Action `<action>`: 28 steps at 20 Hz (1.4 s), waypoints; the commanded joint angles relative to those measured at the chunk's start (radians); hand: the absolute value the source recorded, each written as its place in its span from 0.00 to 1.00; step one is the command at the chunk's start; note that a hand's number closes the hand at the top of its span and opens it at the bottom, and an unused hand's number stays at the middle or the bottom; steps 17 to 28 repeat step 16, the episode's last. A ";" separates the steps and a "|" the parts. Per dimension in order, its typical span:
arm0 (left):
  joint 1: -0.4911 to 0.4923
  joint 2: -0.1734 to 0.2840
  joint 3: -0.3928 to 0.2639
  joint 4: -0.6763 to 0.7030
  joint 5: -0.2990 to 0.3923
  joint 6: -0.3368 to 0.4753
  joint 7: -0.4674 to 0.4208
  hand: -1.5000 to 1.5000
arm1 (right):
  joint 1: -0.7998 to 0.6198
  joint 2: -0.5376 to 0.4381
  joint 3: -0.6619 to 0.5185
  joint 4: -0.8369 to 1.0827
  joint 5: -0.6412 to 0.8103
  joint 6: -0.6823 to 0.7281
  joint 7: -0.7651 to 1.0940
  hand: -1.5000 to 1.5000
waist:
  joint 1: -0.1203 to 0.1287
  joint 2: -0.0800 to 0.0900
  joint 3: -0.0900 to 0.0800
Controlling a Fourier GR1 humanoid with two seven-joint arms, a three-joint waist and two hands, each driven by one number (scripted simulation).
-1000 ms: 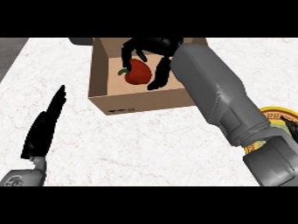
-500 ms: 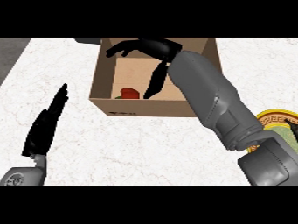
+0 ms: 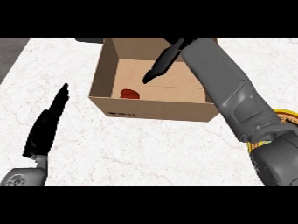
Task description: Pick the bell pepper from the plate and place it in the cardboard box
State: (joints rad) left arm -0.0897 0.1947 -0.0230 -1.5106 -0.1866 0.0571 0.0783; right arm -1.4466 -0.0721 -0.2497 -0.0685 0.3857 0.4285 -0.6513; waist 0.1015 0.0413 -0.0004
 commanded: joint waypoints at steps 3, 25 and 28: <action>-0.021 -0.016 -0.012 0.010 -0.003 0.001 -0.009 0.50 | -0.039 -0.133 -0.126 0.021 -0.121 0.020 0.117 0.00 | 0.014 0.019 -0.001; -0.043 -0.006 -0.025 -0.020 -0.012 -0.011 -0.007 0.50 | 0.027 -0.383 -0.142 -0.007 -0.132 0.166 0.114 0.00 | 0.068 0.053 0.005; -0.043 -0.006 -0.025 -0.020 -0.012 -0.011 -0.007 0.50 | 0.027 -0.383 -0.142 -0.007 -0.132 0.166 0.114 0.00 | 0.068 0.053 0.005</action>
